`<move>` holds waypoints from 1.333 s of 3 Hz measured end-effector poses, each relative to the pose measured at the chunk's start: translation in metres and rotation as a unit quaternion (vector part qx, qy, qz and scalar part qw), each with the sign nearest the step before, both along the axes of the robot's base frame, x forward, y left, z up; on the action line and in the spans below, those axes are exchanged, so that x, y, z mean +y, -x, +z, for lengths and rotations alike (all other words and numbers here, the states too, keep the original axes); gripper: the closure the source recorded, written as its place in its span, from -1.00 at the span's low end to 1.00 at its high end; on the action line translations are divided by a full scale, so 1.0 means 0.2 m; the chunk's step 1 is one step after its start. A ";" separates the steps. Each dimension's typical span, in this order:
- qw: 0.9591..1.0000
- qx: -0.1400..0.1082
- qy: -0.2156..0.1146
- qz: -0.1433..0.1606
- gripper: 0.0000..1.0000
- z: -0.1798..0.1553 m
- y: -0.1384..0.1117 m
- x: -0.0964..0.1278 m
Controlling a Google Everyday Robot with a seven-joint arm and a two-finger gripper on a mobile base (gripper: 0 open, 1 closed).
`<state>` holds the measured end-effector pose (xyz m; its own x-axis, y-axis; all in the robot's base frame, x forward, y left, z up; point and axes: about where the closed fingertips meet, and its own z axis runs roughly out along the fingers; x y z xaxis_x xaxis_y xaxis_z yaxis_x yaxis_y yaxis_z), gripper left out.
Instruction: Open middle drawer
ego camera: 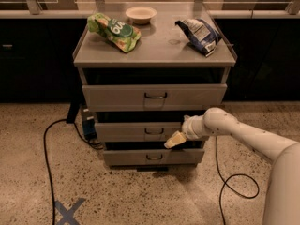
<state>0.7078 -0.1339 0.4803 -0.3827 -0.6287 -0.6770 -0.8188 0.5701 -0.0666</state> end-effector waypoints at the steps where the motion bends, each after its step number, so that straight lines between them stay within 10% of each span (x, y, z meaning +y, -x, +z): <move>1: 0.999 0.033 0.007 -0.004 -1.00 -0.12 -0.07 0.01; 4: 0.997 0.073 -0.001 0.012 -1.00 -0.22 -0.03 0.07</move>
Offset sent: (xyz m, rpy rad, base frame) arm 0.0123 0.0235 -0.0949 -0.0235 0.2398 0.0793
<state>0.7133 -0.1207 0.4363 -0.4624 -0.6375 -0.6163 -0.8328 0.5508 0.0552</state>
